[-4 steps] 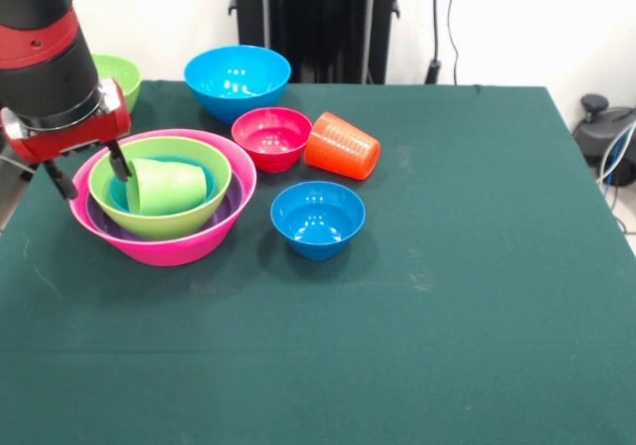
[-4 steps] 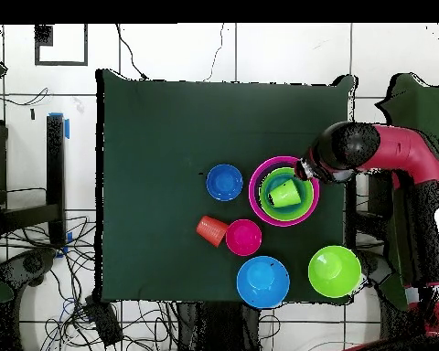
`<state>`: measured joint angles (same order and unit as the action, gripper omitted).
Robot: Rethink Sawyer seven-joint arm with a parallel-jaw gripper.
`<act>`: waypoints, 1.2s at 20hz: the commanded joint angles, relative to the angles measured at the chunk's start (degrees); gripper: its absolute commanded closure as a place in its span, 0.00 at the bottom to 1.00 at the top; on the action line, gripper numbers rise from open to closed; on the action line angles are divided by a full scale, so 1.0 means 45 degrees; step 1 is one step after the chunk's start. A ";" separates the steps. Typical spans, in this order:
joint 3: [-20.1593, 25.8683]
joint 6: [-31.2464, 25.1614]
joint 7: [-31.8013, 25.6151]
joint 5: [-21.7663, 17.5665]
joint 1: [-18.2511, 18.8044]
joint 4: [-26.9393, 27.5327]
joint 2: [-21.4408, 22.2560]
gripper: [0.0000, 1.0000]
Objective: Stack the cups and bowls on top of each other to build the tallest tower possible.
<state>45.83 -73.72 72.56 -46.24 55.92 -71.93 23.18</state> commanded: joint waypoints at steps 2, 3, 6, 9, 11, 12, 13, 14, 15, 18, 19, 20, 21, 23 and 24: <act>-0.1016 -0.0630 -0.3357 -0.0726 -0.0771 -0.0231 -0.0557 0.00; -0.1057 -0.0626 -0.3320 -0.0701 -0.0757 -0.0318 -0.0576 0.00; -0.1169 -0.0673 -0.3226 -0.0638 -0.0742 -0.0580 -0.0540 0.00; -0.1266 -0.0817 -0.3140 -0.0550 -0.0685 -0.0901 -0.0351 0.00; -0.1341 -0.0878 -0.3028 -0.0495 -0.0655 -0.1138 -0.0165 0.00; -0.1362 -0.0869 -0.2980 -0.0448 -0.0629 -0.1281 -0.0057 0.00; -0.1376 -0.0849 -0.2941 -0.0424 -0.0611 -0.1365 0.0004 0.00; -0.1391 -0.0796 -0.2863 -0.0370 -0.0585 -0.1526 0.0081 0.00; -0.1411 -0.0765 -0.2824 -0.0338 -0.0575 -0.1616 0.0125 0.00; -0.1472 -0.0747 -0.2641 -0.0194 -0.0538 -0.2033 0.0314 0.00; -0.1485 -0.0747 -0.2595 -0.0162 -0.0524 -0.2133 0.0372 0.00; -0.1500 -0.0750 -0.2506 -0.0099 -0.0486 -0.2361 0.0518 0.00; -0.1508 -0.0764 -0.2473 -0.0062 -0.0465 -0.2474 0.0596 0.00; -0.1537 -0.0753 -0.2306 0.0050 -0.0389 -0.2835 0.0874 0.00; -0.1542 -0.0746 -0.2251 0.0092 -0.0368 -0.2946 0.0953 0.00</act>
<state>42.43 -73.70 72.56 -45.81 55.93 -77.83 25.47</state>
